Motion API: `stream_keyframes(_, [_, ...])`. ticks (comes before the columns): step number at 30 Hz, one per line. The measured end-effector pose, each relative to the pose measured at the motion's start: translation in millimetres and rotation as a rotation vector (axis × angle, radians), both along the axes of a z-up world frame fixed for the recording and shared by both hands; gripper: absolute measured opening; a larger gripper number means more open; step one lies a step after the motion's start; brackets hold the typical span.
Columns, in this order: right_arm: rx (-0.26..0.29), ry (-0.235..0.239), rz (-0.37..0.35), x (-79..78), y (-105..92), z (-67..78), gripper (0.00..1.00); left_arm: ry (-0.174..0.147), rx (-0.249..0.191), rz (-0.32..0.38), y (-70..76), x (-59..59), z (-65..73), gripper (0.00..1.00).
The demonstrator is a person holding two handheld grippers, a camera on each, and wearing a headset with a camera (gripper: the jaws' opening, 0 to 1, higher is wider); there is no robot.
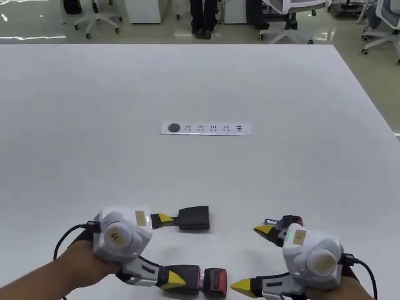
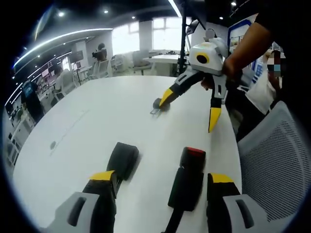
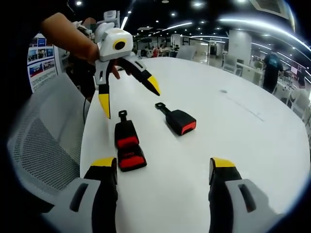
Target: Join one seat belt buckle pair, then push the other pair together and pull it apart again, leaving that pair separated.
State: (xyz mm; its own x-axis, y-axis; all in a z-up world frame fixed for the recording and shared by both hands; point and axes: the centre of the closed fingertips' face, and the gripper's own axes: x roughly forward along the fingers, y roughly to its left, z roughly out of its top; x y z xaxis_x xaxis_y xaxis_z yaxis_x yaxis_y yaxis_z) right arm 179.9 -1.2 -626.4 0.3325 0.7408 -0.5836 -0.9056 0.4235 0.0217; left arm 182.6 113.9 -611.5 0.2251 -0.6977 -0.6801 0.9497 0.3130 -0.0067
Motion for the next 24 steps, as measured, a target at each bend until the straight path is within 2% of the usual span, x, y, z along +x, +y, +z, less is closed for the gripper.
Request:
stream_keyframes(2, [-0.005,-0.002,-0.005,7.7,-8.2,-4.2,0.78,-0.002,-0.001,0.003,0.0,5.0,2.1,0.79])
stream_keyframes(4, [-0.009,-0.005,-0.01,12.6,-14.2,-2.4,0.78,-0.014,0.005,0.004,1.2,10.3,4.6,0.8])
stream_keyframes(7, [-0.01,-0.007,-0.021,21.5,-22.2,0.8,0.79,-0.015,-0.007,0.012,2.0,17.8,9.4,0.81])
stream_keyframes(15, [-0.019,0.004,-0.043,42.4,-41.4,7.0,0.82,-0.028,-0.002,0.005,2.7,36.5,14.8,0.82])
stream_keyframes(24, [-0.04,0.032,-0.051,59.4,-64.2,-1.0,0.83,-0.016,-0.008,0.0,2.7,54.8,7.9,0.82])
